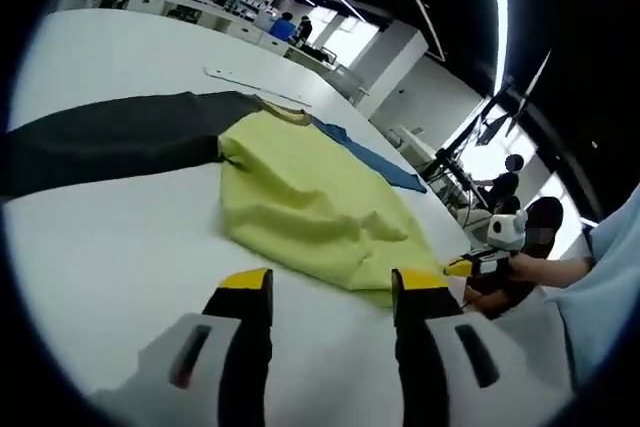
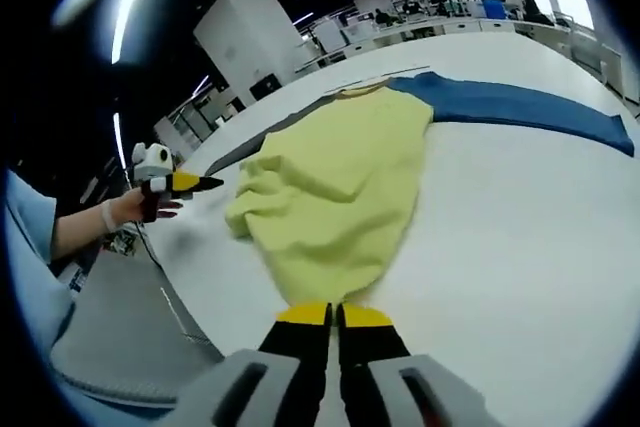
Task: Fold the garment on the visible template until the final outline fits inside the template.
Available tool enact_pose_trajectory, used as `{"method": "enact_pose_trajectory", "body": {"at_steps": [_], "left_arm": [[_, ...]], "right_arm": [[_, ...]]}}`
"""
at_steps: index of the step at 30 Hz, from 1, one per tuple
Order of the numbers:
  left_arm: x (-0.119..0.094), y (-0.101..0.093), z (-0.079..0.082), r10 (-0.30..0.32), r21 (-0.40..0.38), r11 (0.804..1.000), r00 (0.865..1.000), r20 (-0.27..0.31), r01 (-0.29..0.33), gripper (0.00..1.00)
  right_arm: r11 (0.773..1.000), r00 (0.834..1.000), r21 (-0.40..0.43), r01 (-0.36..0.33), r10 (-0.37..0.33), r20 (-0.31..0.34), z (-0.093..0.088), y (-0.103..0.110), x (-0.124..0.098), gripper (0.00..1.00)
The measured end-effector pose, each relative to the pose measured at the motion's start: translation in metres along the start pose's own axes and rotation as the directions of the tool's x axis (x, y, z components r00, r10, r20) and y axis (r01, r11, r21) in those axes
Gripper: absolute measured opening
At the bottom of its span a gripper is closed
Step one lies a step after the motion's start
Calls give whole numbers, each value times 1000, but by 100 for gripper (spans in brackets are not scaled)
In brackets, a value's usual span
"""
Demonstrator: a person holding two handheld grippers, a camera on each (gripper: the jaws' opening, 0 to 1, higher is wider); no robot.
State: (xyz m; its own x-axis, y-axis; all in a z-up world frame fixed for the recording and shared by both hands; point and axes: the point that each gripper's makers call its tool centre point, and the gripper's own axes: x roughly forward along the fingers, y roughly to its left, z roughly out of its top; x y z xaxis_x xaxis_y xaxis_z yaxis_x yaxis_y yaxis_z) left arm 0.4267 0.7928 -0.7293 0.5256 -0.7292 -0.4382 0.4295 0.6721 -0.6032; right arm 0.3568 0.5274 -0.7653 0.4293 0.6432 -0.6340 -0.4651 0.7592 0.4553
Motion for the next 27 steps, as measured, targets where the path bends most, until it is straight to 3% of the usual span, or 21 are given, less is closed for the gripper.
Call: {"method": "enact_pose_trajectory", "body": {"at_steps": [5,7,11,13,18,20,22,25,27], "left_arm": [[16,-3,-3,-4,-52,999,1000,-18,3,39],[20,2,-7,24,-68,997,999,-43,-27,38],[24,4,-10,34,-120,992,998,-57,-41,24],[25,7,-11,56,-140,988,997,-52,-62,23],[24,10,-16,80,-222,971,995,-63,-92,20],[26,4,-15,58,-280,958,997,-44,-68,21],[27,7,-19,70,-294,952,996,-59,-85,18],[31,8,-17,79,-322,943,996,-36,-86,15],[33,12,-19,100,-322,940,994,-52,-111,8]], "right_arm": [[1000,1000,-16,-12,12,17,4,2,-7,0],[1000,1000,-18,-11,11,22,4,1,-9,0],[1000,999,-5,-13,13,33,4,0,-11,0],[1000,999,-10,-11,11,34,2,0,-11,0],[1000,999,-5,-11,12,40,1,0,-12,0],[1000,999,-3,-11,11,42,1,0,-12,0],[1000,999,-2,-12,12,39,0,1,-12,0],[1000,999,-5,-12,13,39,0,1,-12,0],[1000,999,-3,-13,13,41,1,0,-12,0]]}}
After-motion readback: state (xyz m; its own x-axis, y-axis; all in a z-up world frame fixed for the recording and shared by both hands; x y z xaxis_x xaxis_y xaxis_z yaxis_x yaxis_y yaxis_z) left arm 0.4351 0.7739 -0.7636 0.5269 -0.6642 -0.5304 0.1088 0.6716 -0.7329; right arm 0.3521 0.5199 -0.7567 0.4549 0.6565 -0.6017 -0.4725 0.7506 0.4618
